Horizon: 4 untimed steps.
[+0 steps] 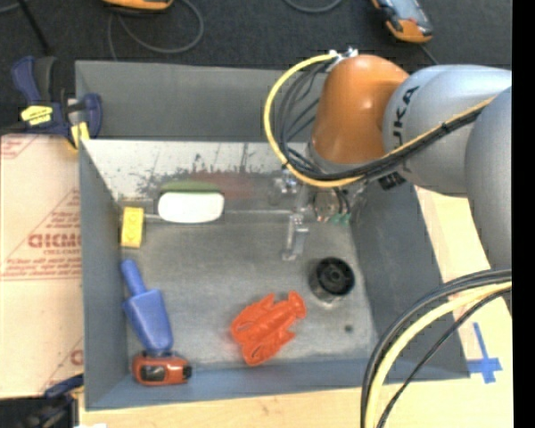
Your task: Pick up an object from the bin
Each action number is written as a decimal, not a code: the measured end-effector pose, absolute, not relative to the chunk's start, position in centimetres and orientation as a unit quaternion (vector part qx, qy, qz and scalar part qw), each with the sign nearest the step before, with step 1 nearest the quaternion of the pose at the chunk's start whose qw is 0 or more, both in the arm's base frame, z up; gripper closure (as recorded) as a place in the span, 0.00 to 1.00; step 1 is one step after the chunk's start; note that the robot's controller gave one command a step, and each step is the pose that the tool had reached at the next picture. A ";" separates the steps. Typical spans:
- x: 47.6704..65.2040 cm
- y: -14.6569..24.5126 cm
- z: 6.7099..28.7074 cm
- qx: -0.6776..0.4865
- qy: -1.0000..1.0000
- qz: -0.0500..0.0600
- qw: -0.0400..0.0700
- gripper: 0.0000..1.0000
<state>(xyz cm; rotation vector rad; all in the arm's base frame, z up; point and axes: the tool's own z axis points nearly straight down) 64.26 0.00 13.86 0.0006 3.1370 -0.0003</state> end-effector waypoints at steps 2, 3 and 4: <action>59.8 -8.6 13.7 -0.016 1.000 -0.002 0.001 0.00; 60.2 -14.6 7.7 -0.122 0.993 -0.001 0.001 1.00; 60.2 -14.6 7.7 -0.122 0.993 -0.001 0.001 1.00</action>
Offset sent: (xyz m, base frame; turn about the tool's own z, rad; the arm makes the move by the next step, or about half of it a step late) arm -0.0473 -0.0677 -0.0105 -0.0462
